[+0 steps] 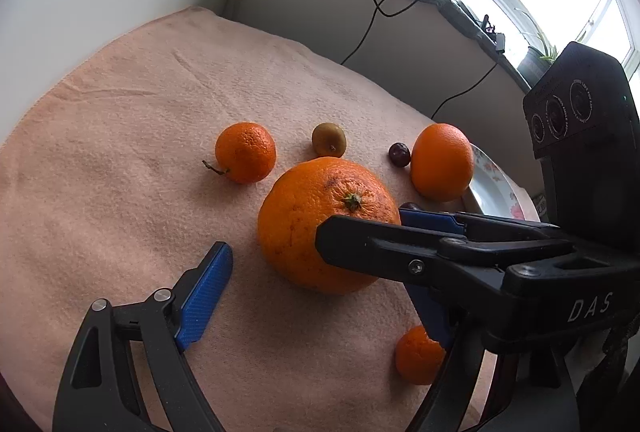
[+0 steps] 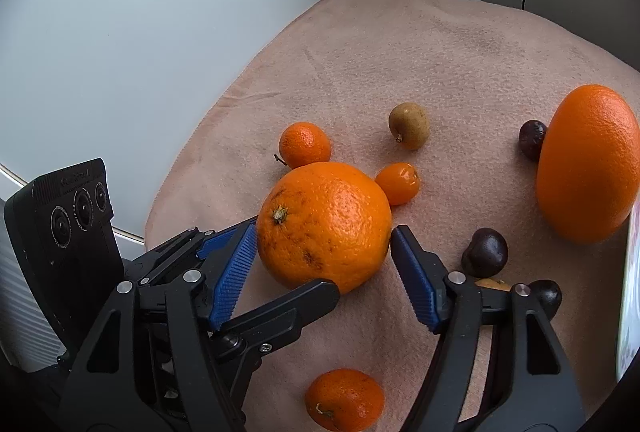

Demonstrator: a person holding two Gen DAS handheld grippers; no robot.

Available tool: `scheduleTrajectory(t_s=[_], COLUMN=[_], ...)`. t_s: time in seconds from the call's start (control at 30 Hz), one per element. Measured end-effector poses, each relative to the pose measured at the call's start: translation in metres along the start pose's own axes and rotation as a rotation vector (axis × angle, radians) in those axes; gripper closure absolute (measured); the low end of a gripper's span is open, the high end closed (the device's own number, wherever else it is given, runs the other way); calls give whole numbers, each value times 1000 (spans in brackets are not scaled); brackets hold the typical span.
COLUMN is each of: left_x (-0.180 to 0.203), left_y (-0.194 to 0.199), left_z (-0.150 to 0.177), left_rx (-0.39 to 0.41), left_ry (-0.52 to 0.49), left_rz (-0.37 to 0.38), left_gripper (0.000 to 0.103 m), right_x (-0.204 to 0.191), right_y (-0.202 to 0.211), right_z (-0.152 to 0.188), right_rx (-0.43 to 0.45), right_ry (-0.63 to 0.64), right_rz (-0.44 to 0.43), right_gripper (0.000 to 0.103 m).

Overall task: Organize fruits
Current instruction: 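Lift the large orange with the right gripper and carry it over the floral plate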

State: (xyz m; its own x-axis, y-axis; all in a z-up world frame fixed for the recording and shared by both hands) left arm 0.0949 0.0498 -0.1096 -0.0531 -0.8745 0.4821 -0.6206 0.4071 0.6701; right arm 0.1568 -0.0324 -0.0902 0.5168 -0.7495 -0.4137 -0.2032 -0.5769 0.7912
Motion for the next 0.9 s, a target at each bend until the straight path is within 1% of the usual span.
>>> scheduleTrajectory(t_s=[0.1,0.13,0.4,0.57,0.9], left_x=[2,4,9,15,40], left_y=[-1,-1,1,6,14], left_z=[-1,0,0,-1,-4], left_rx=[-4,-7,0,13,37], left_ry=[-2,-6,-11,-21,-76], left_rz=[20,28,13,8,17], left_gripper=[28,32,32,32,32], right_x=[-1,-1,-9,-11,-4], right_y=[0,0,2,8,44], right_z=[1,1,1,2,6], right_rx=[-1,-2,4,22,84], right_ry=[17,19,46,41,34], right_rz=[13,16,56,55,63], right_gripper=[31,31,32,33,33])
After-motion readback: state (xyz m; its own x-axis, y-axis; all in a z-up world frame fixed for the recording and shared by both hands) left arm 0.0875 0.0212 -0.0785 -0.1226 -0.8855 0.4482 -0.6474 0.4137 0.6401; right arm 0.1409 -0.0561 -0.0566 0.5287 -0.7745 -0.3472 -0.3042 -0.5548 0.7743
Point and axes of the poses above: each gripper's, at about its wrist camera, not at the fingertips, and y roughly against the way its jaws point, x to its right, z to its underside, the point moved 4 cm from there along -y, roughly the way its jaws point, and after that the axes turned 4 degrees about z, right-handed, at the moved point
